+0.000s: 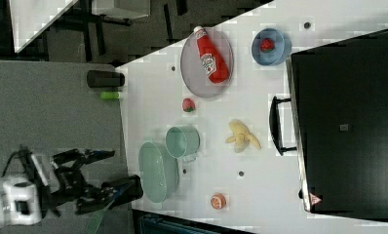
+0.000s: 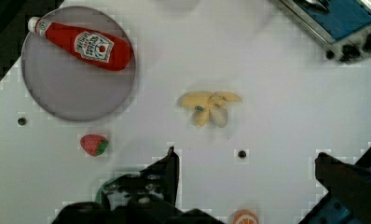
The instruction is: Pick Banana and place it in mug.
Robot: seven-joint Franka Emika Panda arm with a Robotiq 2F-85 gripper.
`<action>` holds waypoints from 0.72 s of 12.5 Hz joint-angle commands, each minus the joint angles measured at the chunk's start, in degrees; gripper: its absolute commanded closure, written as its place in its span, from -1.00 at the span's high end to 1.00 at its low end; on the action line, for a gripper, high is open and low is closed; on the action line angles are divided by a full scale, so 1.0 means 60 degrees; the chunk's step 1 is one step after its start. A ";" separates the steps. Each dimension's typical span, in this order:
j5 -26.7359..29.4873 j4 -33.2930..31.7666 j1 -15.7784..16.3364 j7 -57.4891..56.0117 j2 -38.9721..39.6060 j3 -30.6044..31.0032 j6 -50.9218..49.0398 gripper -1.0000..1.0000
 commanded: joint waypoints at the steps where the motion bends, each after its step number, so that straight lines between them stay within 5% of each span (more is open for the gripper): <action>1: -0.0088 -0.1392 -0.0027 -0.2138 0.1572 -0.0058 0.1376 1.00; 9: -0.0088 -0.3222 -0.0031 -0.6420 0.4222 -0.0096 0.5969 1.00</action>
